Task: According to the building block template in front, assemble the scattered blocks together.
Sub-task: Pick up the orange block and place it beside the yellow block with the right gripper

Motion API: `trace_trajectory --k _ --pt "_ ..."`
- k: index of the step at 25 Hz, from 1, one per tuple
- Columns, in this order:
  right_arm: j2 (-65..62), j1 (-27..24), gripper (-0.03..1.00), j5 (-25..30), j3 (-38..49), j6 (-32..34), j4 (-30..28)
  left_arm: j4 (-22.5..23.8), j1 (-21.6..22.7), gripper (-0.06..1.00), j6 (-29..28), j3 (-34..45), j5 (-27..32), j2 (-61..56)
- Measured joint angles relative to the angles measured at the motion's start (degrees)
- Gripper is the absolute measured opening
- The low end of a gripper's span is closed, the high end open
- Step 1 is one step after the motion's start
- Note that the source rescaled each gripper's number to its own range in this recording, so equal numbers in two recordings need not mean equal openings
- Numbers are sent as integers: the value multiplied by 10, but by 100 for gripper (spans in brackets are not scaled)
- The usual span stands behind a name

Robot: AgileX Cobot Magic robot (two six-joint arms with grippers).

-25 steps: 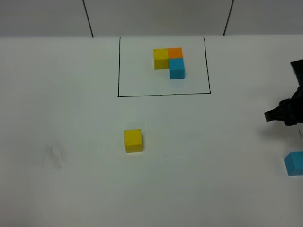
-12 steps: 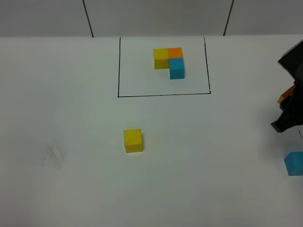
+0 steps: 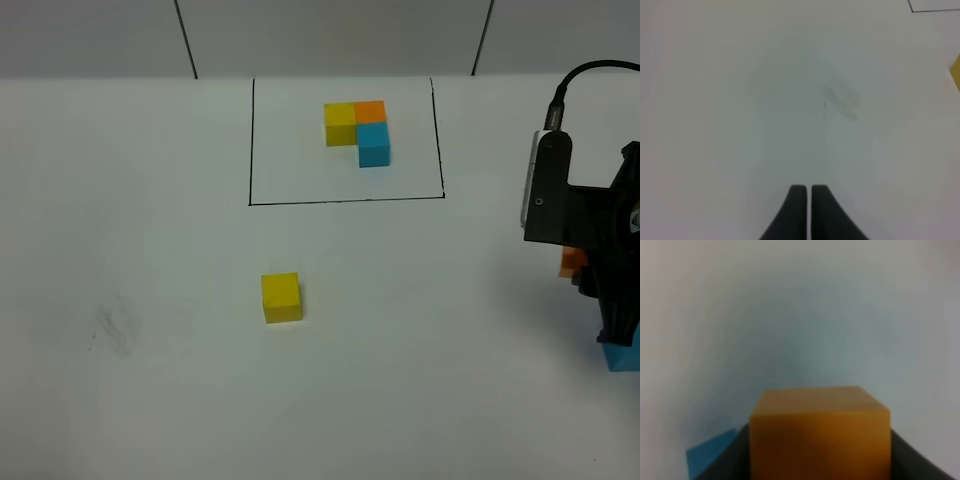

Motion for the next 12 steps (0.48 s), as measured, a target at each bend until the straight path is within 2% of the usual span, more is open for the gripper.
trace_trajectory --k 4,12 --pt "0 0 47 0 -1 -33 41 0 0 0 0 0 0 0" --pt "2 0 47 56 -77 -167 190 0 0 0 0 0 0 0"
